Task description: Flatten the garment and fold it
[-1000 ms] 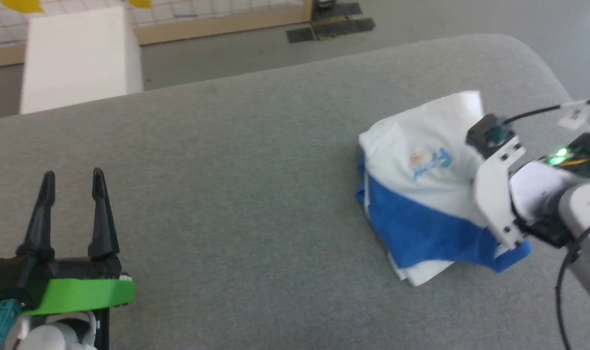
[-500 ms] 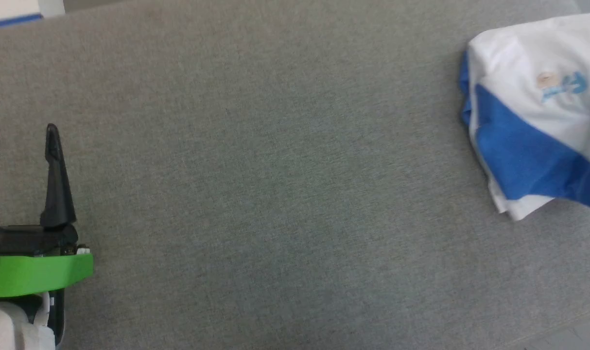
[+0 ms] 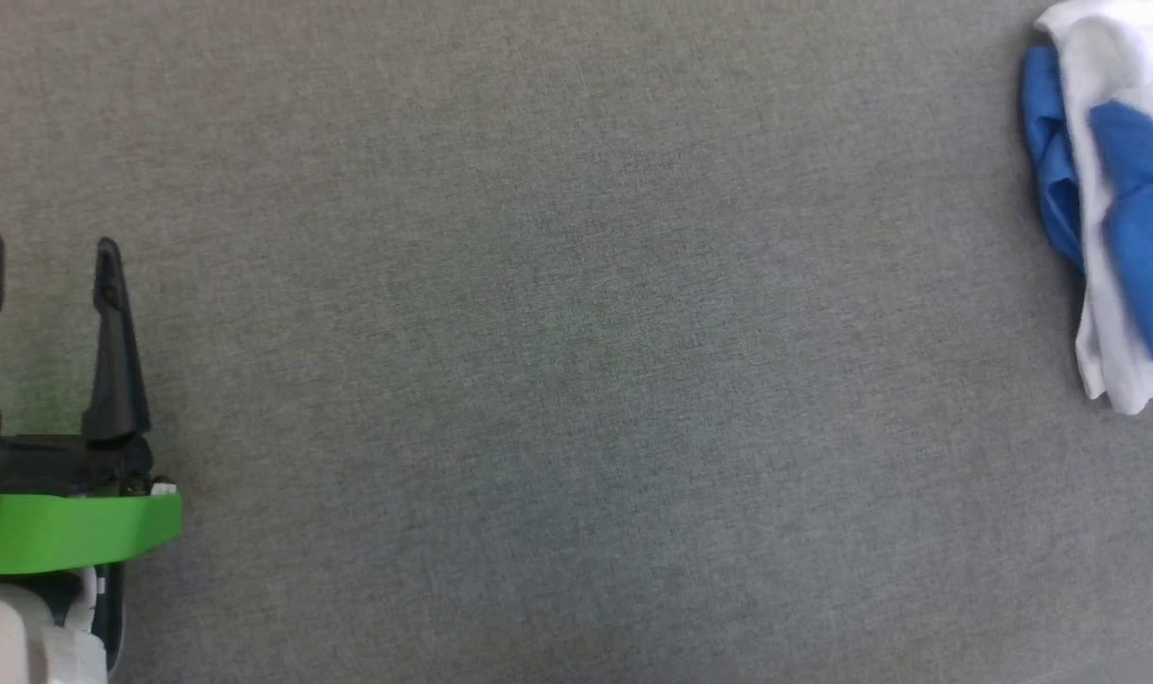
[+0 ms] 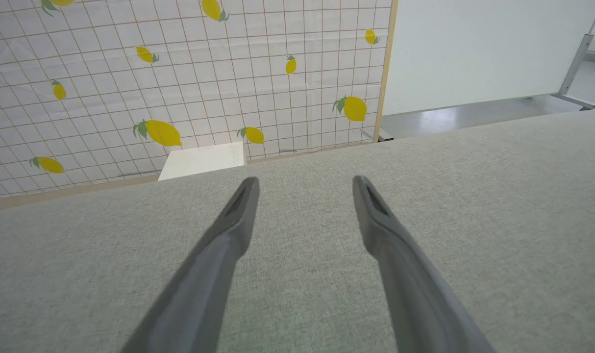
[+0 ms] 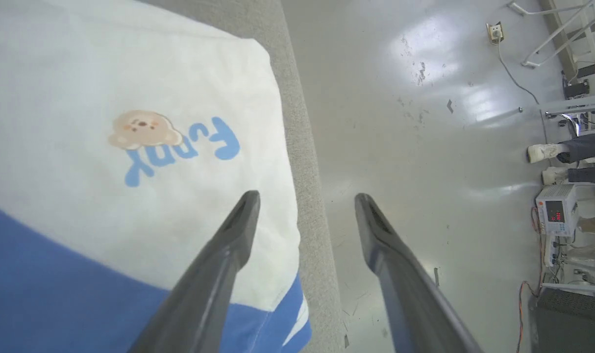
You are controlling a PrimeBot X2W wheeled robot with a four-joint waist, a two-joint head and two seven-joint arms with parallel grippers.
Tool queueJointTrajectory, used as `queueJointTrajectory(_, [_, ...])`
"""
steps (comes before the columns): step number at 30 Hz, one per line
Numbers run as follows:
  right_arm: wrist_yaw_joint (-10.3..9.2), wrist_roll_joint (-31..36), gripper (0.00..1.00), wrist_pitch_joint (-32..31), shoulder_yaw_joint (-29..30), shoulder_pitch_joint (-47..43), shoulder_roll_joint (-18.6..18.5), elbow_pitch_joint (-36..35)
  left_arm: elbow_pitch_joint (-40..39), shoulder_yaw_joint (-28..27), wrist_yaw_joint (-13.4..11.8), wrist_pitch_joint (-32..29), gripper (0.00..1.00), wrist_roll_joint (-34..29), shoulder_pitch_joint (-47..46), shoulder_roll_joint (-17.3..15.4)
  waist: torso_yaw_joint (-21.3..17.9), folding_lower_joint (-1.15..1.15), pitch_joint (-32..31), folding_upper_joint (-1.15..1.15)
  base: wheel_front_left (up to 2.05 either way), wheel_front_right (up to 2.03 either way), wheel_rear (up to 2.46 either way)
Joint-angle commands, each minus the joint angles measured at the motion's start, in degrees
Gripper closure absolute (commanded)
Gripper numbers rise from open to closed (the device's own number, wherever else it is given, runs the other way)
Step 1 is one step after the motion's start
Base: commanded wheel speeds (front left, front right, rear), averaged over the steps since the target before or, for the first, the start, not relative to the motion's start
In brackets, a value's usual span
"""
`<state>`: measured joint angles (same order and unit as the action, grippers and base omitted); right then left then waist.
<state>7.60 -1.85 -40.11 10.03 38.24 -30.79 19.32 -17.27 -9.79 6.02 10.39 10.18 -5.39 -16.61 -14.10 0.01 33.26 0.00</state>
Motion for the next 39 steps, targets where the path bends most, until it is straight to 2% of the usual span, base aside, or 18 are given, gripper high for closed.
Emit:
queueJointTrajectory(1, [-0.11, 1.22, 0.00, 2.04, 1.27, 1.60, 0.19, -0.60, 0.56, 0.40, 0.02, 0.74, 0.00, 0.71, -1.14, 0.09, 0.28, -0.01, -2.37, 0.00, 0.00, 0.00, 0.00])
queueJointTrajectory(4, [-0.11, 1.77, 0.00, 9.09, 2.97, 3.34, 0.39, -2.78, 2.49, 1.33, -0.19, 1.55, 0.00, 0.70, -1.25, 0.97, 1.16, -0.01, -6.18, 0.00, 0.00, 0.00, 0.00])
queueJointTrajectory(8, [-0.11, -0.11, 0.00, 17.51, 1.10, 4.86, 1.80, -6.53, 5.04, 1.75, -1.08, 2.39, 0.00, 0.53, -0.68, 2.13, 2.22, -0.01, -12.40, 0.00, 0.00, 0.00, 0.00])
queueJointTrajectory(13, [-0.11, -4.28, 0.00, 27.29, -2.00, 3.89, 6.29, -11.79, 8.18, 1.94, -2.60, 3.04, 0.00, 0.38, 0.21, 3.71, 4.07, -0.01, -20.09, 0.00, 0.00, 0.00, 0.00])
queueJointTrajectory(16, [-0.11, -5.59, 0.00, 34.22, -3.62, 1.32, 12.24, -16.24, 9.70, 2.15, -3.46, 3.18, 0.00, 0.44, 0.65, 4.66, 5.24, -0.01, -23.55, 0.00, 0.00, 0.00, 0.00])
queueJointTrajectory(20, [-0.11, -6.11, 0.00, 40.39, -4.38, -4.77, 21.55, -20.38, 11.32, 2.23, -4.72, 3.45, 0.00, 0.50, 0.99, 5.92, 6.76, -0.01, -27.01, 0.00, 0.00, 0.00, 0.00])
queueJointTrajectory(24, [-0.11, -4.99, 0.00, 45.08, -6.23, -10.69, 26.44, -21.46, 13.11, 3.40, -5.42, 3.56, 0.00, 0.02, 1.01, 6.98, 8.54, -0.01, -29.27, 0.00, 0.00, 0.00, 0.00])
queueJointTrajectory(27, [-0.11, -5.27, 0.00, 48.35, -5.91, -14.77, 27.68, -20.51, 14.44, 4.37, -5.73, 3.64, 0.00, -0.43, 1.12, 7.58, 9.90, -0.01, -30.34, 0.00, 0.00, 0.00, 0.00])
queueJointTrajectory(30, [-0.11, -9.31, 0.00, 51.25, -5.89, -19.05, 27.87, -17.61, 16.15, 5.41, -5.93, 3.70, 0.00, -0.74, 1.10, 8.21, 11.24, -0.01, -31.28, 0.00, 0.00, 0.00, 0.00])
queueJointTrajectory(39, [-0.11, -14.20, 0.00, 54.65, -8.80, -29.65, 27.90, -9.34, 21.69, 8.01, -5.96, 4.12, 0.00, -1.31, 0.98, 9.55, 14.48, -0.01, -33.89, 0.00, 0.00, 0.00, 0.00])
